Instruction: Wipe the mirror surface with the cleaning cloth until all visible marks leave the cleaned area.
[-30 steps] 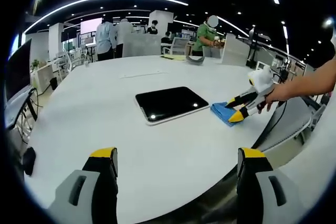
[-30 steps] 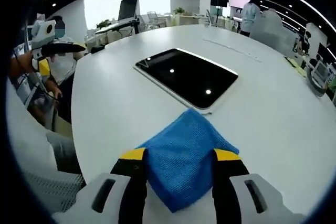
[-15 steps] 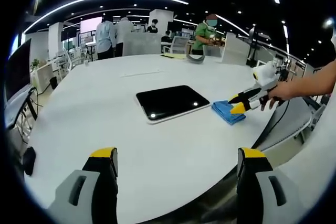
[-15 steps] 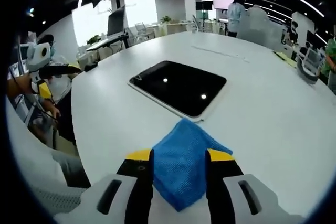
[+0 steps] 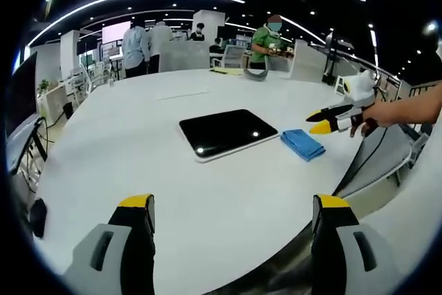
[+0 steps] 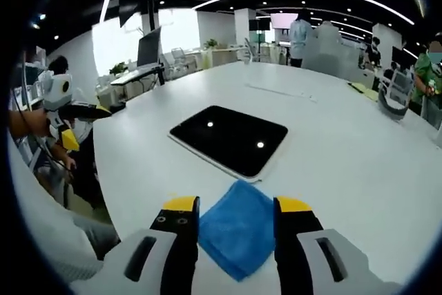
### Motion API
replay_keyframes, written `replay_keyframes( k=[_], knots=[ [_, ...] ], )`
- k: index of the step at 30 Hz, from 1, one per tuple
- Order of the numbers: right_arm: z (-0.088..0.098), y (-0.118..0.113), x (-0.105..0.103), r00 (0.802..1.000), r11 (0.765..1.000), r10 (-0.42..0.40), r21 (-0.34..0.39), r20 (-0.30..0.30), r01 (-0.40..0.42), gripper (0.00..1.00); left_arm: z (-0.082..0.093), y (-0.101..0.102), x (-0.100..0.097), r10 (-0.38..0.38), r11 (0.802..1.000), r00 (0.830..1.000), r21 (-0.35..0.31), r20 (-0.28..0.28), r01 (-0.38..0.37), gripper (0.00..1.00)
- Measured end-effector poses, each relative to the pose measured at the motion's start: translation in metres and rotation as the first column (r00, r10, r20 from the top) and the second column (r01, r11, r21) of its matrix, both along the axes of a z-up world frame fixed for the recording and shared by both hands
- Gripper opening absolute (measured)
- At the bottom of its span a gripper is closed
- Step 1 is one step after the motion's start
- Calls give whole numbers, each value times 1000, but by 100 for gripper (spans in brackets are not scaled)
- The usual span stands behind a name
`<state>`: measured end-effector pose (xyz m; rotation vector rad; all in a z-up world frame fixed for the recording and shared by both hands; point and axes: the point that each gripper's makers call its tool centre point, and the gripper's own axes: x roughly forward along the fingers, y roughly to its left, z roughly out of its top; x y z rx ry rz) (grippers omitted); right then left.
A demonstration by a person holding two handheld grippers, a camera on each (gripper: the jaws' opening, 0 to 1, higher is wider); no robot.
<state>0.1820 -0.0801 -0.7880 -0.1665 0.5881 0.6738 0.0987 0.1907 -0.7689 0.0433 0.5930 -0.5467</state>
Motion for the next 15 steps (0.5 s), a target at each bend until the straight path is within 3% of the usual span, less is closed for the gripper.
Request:
replay_keyframes(
  k=[10,15],
  knots=[
    [22,-6,-16,1000,999,-16,36,25,15,71,1,8,6,-10,1000,1000,19,1,10,96],
    [27,-6,-27,998,1000,24,-12,57,-23,79,5,14,9,-18,999,1000,39,6,18,97]
  ],
)
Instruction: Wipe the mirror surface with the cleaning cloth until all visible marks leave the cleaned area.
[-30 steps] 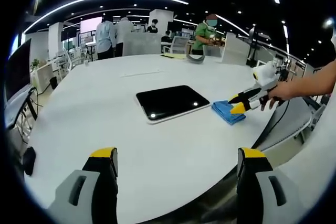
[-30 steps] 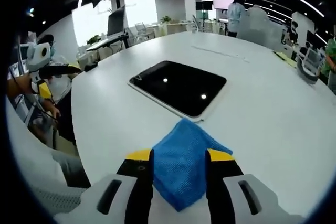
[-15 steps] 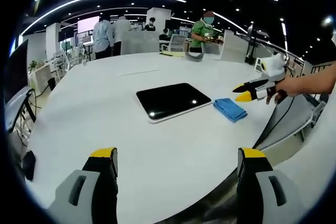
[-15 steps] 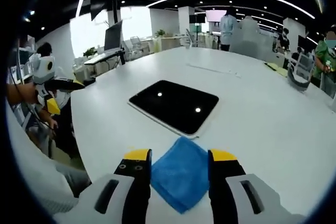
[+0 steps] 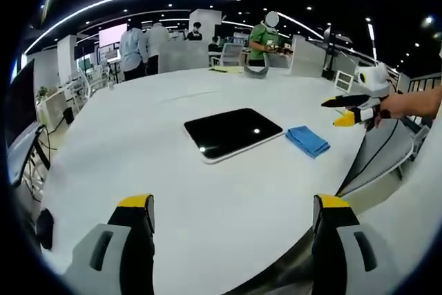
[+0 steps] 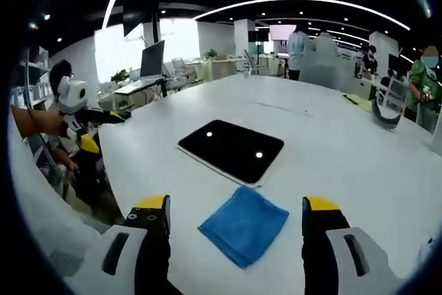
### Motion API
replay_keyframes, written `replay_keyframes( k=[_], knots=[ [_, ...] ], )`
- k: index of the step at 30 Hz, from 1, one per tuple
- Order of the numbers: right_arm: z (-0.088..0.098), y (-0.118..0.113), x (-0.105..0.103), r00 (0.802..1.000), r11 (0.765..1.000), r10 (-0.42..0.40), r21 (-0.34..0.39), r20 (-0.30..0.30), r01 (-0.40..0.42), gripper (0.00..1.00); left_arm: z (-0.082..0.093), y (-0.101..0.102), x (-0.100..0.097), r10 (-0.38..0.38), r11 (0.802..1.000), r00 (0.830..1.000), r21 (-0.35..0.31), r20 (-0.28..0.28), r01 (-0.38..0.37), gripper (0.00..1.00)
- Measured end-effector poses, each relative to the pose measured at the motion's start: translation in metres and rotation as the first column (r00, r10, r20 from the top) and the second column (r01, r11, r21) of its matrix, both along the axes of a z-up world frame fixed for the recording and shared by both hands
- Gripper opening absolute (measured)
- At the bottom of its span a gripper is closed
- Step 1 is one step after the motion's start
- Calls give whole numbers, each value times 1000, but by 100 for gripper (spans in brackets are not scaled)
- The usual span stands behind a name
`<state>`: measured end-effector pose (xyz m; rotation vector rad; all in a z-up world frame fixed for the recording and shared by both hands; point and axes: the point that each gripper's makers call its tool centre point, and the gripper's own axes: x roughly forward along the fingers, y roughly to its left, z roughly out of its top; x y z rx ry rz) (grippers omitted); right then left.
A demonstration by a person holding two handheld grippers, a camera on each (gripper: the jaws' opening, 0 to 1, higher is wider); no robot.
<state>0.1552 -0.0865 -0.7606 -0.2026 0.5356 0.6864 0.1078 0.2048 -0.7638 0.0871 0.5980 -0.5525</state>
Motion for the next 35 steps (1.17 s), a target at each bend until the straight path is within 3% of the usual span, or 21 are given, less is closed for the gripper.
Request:
replay_keyframes(
  k=[2,5,18,35],
  knots=[
    [-2,-1,-4,999,998,28,-49,15,-27,81,2,-1,0,-7,1000,1000,8,2,7,97],
    [-5,0,-11,999,997,48,-64,11,-47,81,3,-4,0,-30,999,1000,34,6,30,99],
    [-9,5,-16,998,996,67,-64,8,-67,88,-5,-14,-6,-64,995,998,70,-10,65,99],
    [-9,-4,-21,999,998,39,-44,7,-39,88,-18,-21,-15,-70,994,997,76,-30,72,99]
  ],
)
